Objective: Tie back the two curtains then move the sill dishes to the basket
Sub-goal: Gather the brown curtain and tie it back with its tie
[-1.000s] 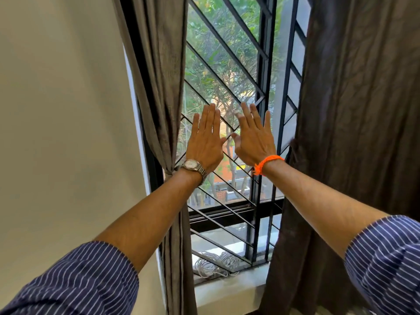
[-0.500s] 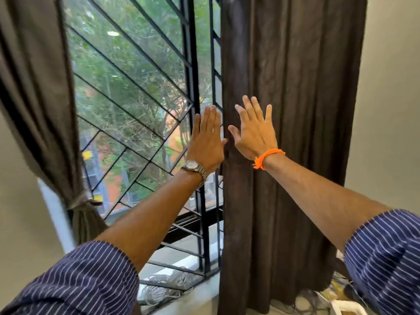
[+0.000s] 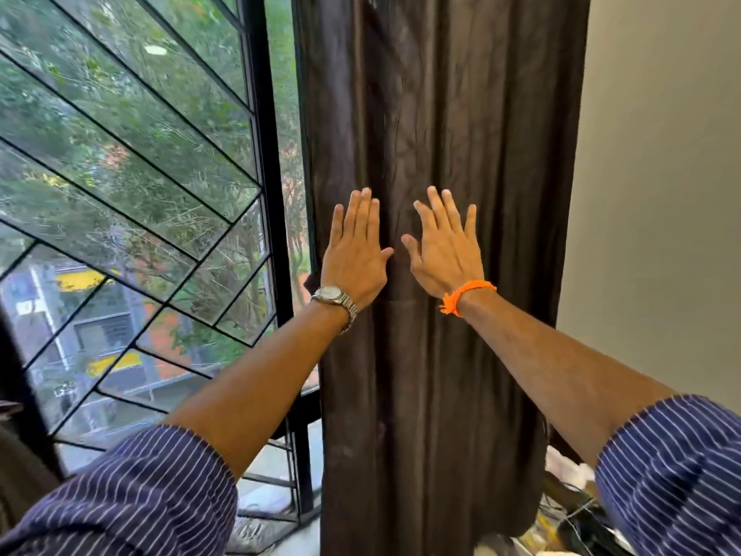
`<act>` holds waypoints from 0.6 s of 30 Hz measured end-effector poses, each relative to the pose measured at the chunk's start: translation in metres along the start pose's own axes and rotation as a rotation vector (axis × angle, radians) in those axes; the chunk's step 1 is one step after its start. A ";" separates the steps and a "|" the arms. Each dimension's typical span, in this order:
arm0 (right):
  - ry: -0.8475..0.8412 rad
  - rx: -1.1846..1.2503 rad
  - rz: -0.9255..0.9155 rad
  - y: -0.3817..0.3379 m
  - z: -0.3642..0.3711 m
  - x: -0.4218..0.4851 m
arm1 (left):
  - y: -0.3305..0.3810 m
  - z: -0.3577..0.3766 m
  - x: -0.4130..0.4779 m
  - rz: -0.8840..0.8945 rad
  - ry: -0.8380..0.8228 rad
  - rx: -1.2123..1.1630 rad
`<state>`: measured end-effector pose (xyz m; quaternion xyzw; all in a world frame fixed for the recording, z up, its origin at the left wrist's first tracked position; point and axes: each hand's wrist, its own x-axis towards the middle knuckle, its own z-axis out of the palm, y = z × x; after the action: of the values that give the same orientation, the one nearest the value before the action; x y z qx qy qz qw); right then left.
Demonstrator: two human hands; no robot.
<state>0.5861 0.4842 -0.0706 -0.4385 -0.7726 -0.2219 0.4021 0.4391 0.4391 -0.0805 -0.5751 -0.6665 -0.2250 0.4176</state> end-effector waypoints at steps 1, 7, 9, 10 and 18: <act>0.000 -0.002 0.003 0.004 0.003 0.002 | 0.001 0.004 0.002 -0.003 0.003 -0.002; -0.007 0.018 -0.008 0.009 0.026 0.017 | -0.003 0.019 0.013 -0.034 0.009 -0.021; -0.002 0.034 0.001 0.008 0.034 0.023 | -0.004 0.025 0.019 -0.045 0.009 -0.054; 0.000 0.037 0.004 0.008 0.038 0.026 | -0.004 0.029 0.022 -0.048 0.008 -0.069; -0.004 0.050 0.025 0.004 0.089 0.059 | -0.006 0.066 0.049 -0.194 0.100 -0.348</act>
<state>0.5341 0.5770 -0.0738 -0.4381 -0.7732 -0.1966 0.4143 0.4145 0.5181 -0.0759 -0.5600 -0.6481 -0.4043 0.3207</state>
